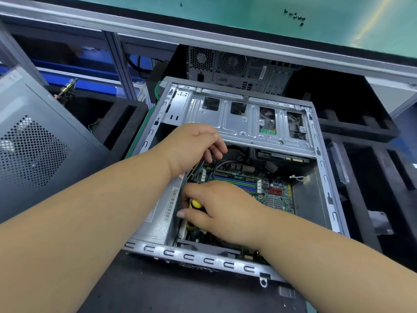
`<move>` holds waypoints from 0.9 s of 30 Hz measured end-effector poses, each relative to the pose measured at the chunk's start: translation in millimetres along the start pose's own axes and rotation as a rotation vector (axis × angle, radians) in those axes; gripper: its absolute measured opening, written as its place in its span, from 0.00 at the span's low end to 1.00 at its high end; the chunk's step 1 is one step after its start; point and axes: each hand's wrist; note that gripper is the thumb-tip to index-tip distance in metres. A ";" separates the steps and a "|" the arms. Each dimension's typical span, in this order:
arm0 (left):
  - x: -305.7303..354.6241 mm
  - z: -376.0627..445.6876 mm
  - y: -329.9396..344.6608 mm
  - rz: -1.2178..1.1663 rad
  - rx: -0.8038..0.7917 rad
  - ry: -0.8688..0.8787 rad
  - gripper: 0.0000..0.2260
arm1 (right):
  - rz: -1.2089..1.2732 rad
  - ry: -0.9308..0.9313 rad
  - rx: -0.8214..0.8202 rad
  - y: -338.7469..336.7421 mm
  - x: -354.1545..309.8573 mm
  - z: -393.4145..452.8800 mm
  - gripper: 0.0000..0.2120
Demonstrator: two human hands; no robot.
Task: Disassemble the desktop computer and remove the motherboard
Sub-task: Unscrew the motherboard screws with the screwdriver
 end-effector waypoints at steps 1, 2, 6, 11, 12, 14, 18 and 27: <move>0.0 -0.1 0.1 0.006 -0.001 -0.003 0.15 | 0.028 0.001 0.004 0.1 0.2 -0.6 0.10; -0.1 -0.3 0.2 0.010 -0.002 -0.005 0.15 | 0.050 0.005 0.007 -0.2 -0.1 -1.3 0.09; -1.7 -0.4 0.2 0.029 0.004 0.002 0.15 | 0.079 0.000 -0.010 -2.1 -1.3 -1.9 0.07; -4.1 -0.3 0.8 0.039 0.014 0.012 0.15 | -0.057 -0.035 0.015 -0.8 -1.2 -1.5 0.12; -4.4 -0.1 1.1 0.039 0.017 0.013 0.15 | -0.060 -0.030 0.012 -0.4 -1.2 -1.2 0.14; -4.8 0.2 1.4 0.033 0.021 0.012 0.15 | -0.026 -0.031 0.006 0.1 -1.5 -0.7 0.11; -4.7 -0.6 -0.1 -0.014 0.064 0.033 0.15 | 0.082 -0.009 0.004 -2.7 -1.4 -1.0 0.08; -6.4 -0.7 -0.3 -0.025 0.089 0.070 0.15 | -0.009 0.000 0.009 -0.6 1.6 -1.1 0.10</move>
Point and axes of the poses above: each hand's wrist, its own z-axis towards the middle knuckle, its own y-axis out of the palm, x = y × z, and after that the axes turned 3 degrees about z, right-handed
